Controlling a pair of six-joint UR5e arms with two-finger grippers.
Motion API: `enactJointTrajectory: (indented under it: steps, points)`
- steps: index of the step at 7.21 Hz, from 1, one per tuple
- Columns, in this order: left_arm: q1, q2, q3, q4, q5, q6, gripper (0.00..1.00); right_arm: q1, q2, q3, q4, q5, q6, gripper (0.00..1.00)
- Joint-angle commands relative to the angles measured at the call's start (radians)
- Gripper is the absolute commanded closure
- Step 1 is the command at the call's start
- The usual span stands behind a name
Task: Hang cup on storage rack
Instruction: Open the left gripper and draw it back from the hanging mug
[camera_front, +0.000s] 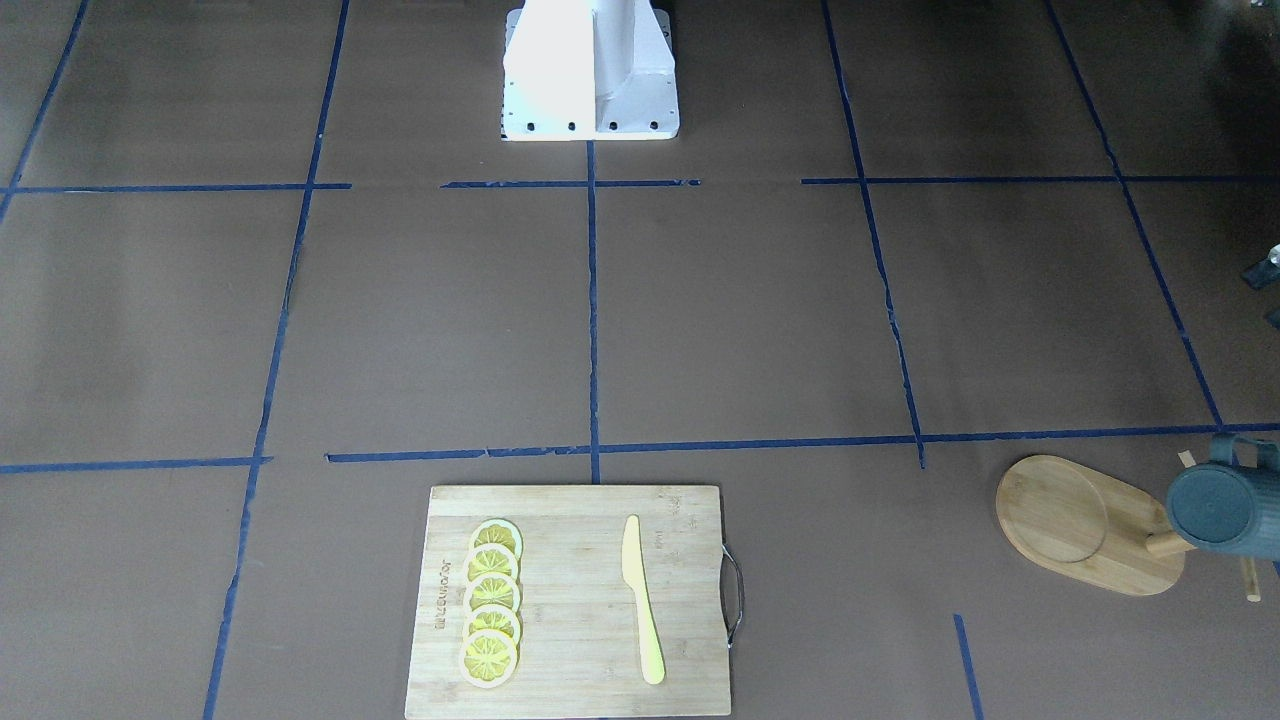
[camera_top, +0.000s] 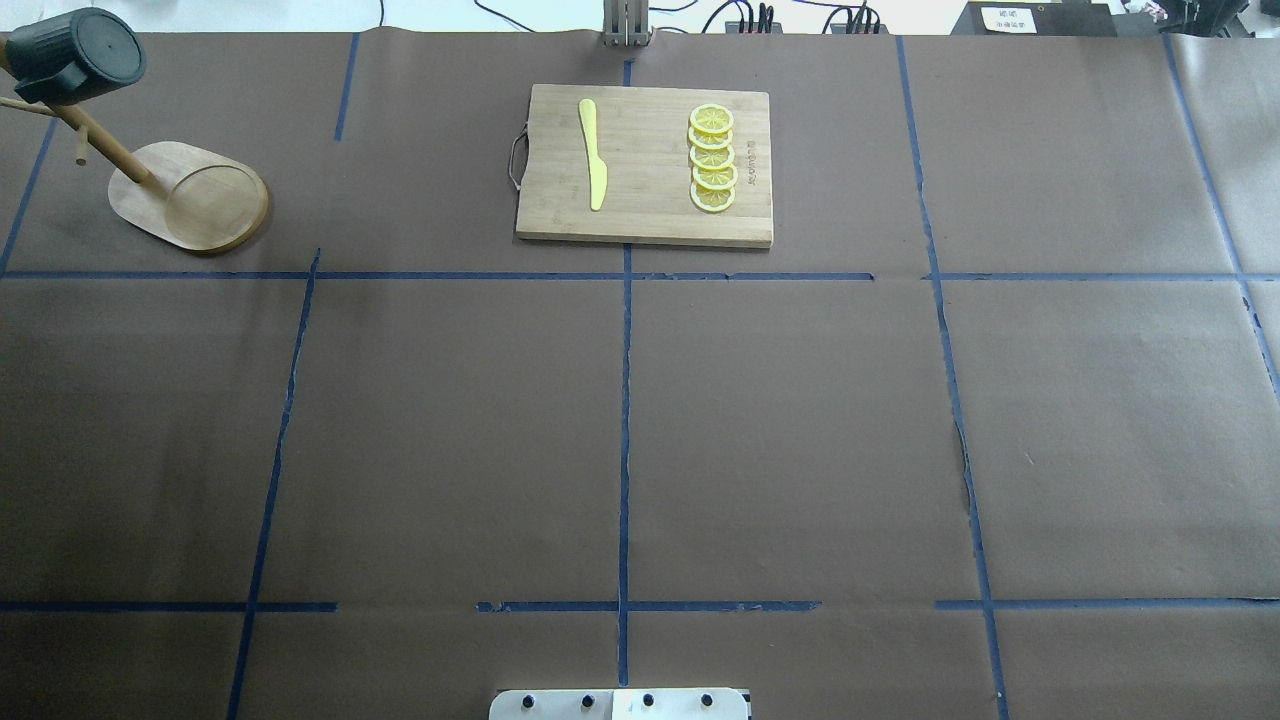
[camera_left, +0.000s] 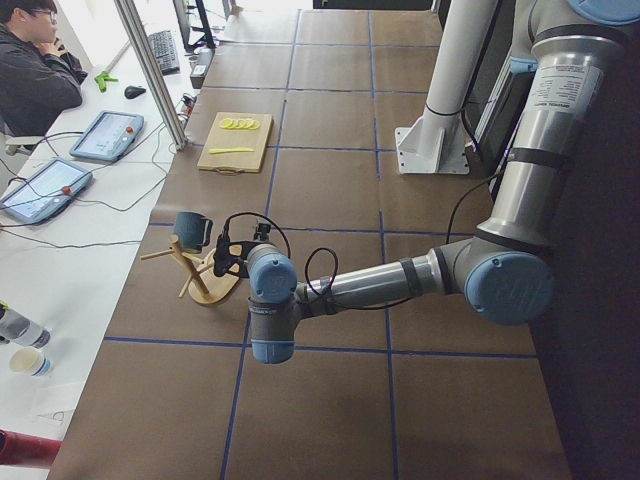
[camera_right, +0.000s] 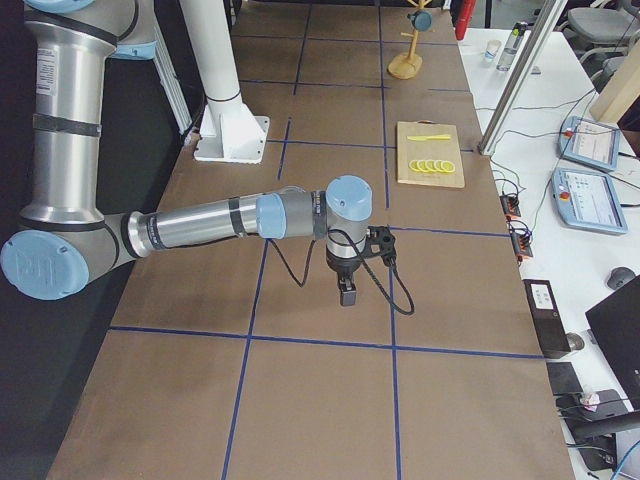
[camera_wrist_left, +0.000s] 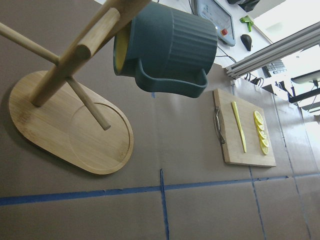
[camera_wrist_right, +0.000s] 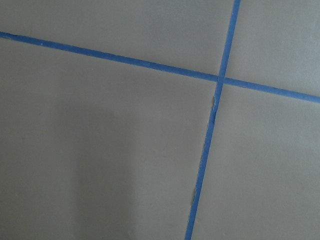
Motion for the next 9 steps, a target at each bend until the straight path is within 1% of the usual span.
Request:
enactJointTrajectory:
  steps: [1,2,4,6,7,8,9]
  points:
    - [-0.007,0.002,0.000,0.178,0.015,0.313,0.00,0.000,0.000,-0.002,0.000,0.002,0.000,0.00]
    - [-0.007,0.002,-0.001,0.263,0.043,0.467,0.00,0.000,0.000,-0.002,0.000,0.002,0.000,0.00]
    - [-0.007,0.002,-0.004,0.419,0.144,0.722,0.00,0.000,0.000,-0.006,0.000,0.002,-0.002,0.00]
    - [-0.006,0.003,-0.004,0.586,0.269,1.011,0.00,0.000,0.000,-0.008,0.000,0.002,0.000,0.00]
    - [-0.019,0.002,-0.008,0.709,0.323,1.175,0.00,0.000,0.000,-0.008,0.000,0.002,-0.002,0.00]
    - [-0.039,-0.001,-0.020,0.828,0.343,1.283,0.00,0.000,0.000,-0.006,0.000,0.002,-0.003,0.00]
    - [-0.044,0.000,-0.044,0.975,0.397,1.337,0.00,0.000,0.000,-0.006,0.000,0.002,-0.003,0.00]
